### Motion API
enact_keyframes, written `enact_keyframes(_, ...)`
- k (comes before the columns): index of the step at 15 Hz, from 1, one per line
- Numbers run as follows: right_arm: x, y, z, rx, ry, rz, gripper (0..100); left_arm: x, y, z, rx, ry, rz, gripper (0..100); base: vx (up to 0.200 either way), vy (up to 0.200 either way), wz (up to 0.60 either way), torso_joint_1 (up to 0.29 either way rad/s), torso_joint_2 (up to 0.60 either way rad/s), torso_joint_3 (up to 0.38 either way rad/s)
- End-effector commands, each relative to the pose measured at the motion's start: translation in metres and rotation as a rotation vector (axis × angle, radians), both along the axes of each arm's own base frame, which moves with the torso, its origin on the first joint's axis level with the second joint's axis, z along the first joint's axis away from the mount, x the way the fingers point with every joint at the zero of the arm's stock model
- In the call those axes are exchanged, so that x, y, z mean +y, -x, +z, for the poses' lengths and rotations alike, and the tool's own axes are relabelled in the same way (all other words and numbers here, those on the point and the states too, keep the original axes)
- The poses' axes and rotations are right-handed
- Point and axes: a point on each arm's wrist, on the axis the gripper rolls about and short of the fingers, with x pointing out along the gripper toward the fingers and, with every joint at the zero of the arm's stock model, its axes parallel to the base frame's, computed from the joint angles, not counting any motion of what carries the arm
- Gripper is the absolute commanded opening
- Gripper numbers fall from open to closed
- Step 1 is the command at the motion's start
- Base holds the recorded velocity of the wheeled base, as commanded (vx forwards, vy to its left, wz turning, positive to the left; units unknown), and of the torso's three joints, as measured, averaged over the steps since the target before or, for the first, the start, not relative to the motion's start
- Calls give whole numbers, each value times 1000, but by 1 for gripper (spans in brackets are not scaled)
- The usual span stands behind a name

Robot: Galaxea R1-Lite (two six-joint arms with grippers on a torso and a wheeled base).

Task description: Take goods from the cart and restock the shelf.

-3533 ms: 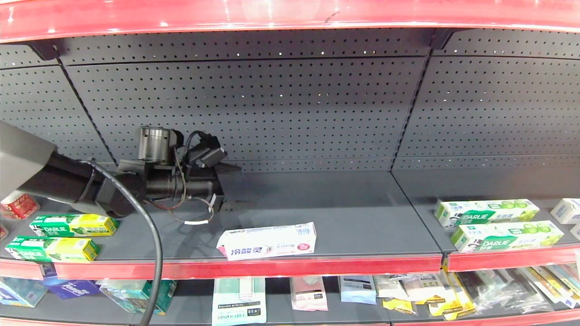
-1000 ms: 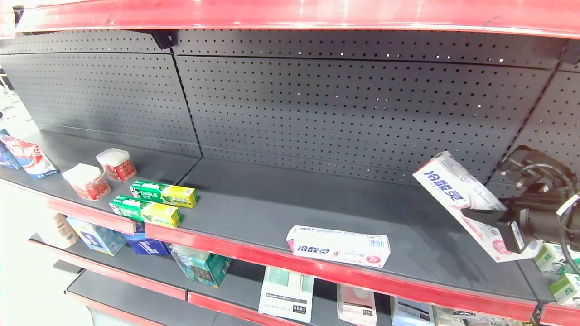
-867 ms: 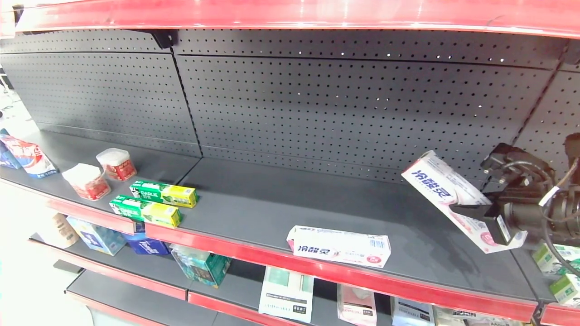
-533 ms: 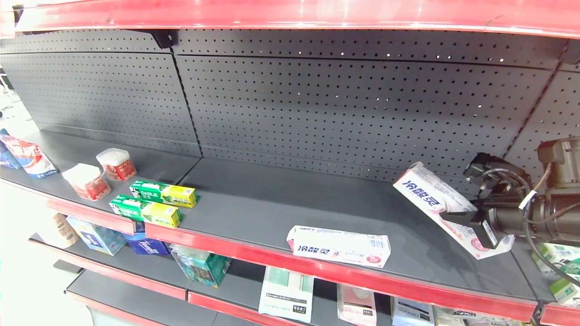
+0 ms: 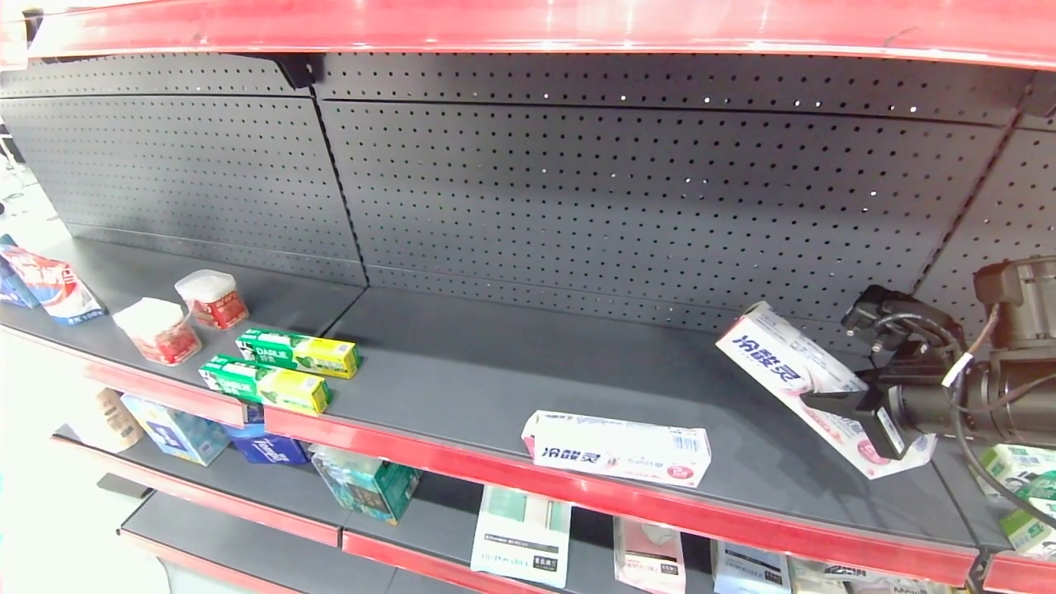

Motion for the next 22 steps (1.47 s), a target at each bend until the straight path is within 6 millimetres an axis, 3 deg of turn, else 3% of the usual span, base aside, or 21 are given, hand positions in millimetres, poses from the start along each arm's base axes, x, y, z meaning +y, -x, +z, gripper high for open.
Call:
enact_keyframes(1,0,-1,-1,6,0,3,0,0,-1,-1,9,-1,0,100,0,0,0,0,0,0)
enact_keyframes(7,1,-15,-8,24,-17,54,0,0,-1,-1,9,-1,0,100,0,0,0,0,0,0)
enact_keyframes(14,7,-66,-21,-14,-4,264,0,0,-1,-1,9,-1,0,100,0,0,0,0,0,0)
enact_keyframes(17,22,-85,-27,-22,27,329,0,0,-1,-1,9,-1,0,100,0,0,0,0,0,0)
enact_keyframes(22,50,-100,-50,-2,101,433,0,0,-1,-1,9,-1,0,100,0,0,0,0,0,0)
